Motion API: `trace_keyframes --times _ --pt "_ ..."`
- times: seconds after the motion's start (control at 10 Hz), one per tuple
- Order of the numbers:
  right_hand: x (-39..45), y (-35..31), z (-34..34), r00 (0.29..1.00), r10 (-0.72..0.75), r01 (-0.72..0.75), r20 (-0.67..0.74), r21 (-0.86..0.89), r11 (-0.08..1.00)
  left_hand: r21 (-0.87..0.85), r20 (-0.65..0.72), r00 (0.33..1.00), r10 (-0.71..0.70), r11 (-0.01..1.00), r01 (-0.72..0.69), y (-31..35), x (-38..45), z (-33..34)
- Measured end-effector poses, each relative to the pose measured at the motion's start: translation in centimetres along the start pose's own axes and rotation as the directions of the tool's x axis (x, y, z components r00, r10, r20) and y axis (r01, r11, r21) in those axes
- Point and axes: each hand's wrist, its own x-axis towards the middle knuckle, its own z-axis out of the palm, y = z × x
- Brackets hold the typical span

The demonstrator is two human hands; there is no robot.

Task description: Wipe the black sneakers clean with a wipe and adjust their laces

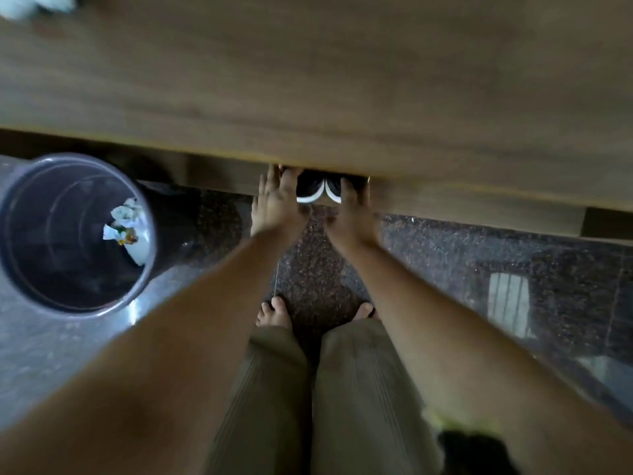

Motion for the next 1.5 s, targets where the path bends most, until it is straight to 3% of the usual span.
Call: trace_keyframes --times 0.2,0.4,0.5,0.6,0.7,1.0,1.1,1.3,1.5 --pt "-10.3 -5.9 -3.8 0.982 -0.158 0.162 0.105 -0.022 0.987 -0.038 -0.017 0.98 -0.198 0.98 0.198 1.4 -9.5 -7.0" --pt "-16.7 -16.8 -11.1 0.966 -0.26 0.256 -0.001 -0.172 0.951 -0.147 -0.288 0.92 -0.264 0.962 0.23 3.6 -15.8 -17.7" --pt "-17.0 -21.6 -14.0 0.921 -0.375 0.34 -0.107 -0.249 0.907 -0.158 -0.426 0.865 -0.265 0.963 0.217 3.5 -16.9 -23.1" --pt "-15.8 -24.1 -15.2 0.877 -0.454 0.402 -0.158 -0.275 0.873 -0.135 -0.464 0.852 -0.243 0.97 0.203 2.9 -16.3 -25.7" --pt "-12.7 -26.7 -15.1 0.857 -0.502 0.449 -0.115 -0.309 0.838 -0.095 -0.442 0.864 -0.24 0.971 0.221 1.0 -14.5 -27.8" --pt "-9.2 -28.5 -11.2 0.865 -0.5 0.443 -0.037 -0.412 0.796 -0.051 -0.365 0.883 -0.295 0.953 0.297 -4.9 -15.8 -26.6" --pt "-10.7 -30.7 -8.9 0.851 -0.525 0.49 0.003 -0.366 0.791 -0.108 -0.341 0.844 -0.413 0.909 0.402 -7.8 -18.0 -26.1" --pt "-14.3 -34.2 -1.2 0.788 -0.577 0.616 0.215 -0.297 0.73 -0.172 -0.359 0.776 -0.518 0.854 0.491 -12.1 -20.5 -27.0" --pt "-15.6 -35.6 2.5 0.764 -0.581 0.644 0.28 -0.38 0.664 -0.222 -0.344 0.738 -0.581 0.813 0.538 -14.7 -21.4 -27.2"
